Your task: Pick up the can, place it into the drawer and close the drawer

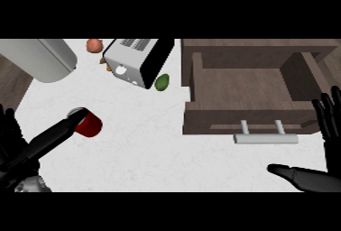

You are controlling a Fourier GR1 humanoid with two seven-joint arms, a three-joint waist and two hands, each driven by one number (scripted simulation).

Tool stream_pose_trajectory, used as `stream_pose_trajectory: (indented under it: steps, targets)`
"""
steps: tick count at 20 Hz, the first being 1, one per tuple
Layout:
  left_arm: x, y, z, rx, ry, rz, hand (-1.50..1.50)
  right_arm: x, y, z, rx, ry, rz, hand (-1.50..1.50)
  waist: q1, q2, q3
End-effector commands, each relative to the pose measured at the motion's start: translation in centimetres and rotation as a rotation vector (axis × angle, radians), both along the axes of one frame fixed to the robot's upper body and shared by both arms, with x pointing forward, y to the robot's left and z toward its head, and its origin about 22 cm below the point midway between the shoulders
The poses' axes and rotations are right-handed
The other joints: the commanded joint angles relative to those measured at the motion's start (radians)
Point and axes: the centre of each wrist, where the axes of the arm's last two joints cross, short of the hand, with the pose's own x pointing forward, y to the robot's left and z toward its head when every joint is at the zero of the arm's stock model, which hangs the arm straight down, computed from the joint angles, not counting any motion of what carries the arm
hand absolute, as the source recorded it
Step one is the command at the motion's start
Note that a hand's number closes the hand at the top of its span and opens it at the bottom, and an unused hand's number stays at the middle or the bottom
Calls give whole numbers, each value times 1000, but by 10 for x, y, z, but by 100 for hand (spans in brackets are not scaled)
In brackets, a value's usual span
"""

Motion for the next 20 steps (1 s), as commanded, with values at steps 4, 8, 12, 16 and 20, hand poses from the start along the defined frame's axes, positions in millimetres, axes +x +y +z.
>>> stream_pose_trajectory:
  steps: [4,8,12,16,20]
  targets:
    - [30,-9,-17,-39,42,0,-150,-10,0,-5,11,-20,-5,-150,-2,0,0]
    - [29,-13,-47,-30,85,21,-150,-21,-7,-2,-19,16,-7,-150,-3,0,0]
    - [15,-16,-75,-32,89,35,-150,-20,-17,11,-20,-23,1,-150,0,0,0]
    - [25,-2,-103,-41,103,45,-150,-28,-1,-5,-6,-11,0,-150,-1,0,0]
    - [24,-13,-136,-40,141,93,-150,-23,-28,12,-30,-31,-5,-150,-4,1,-1]
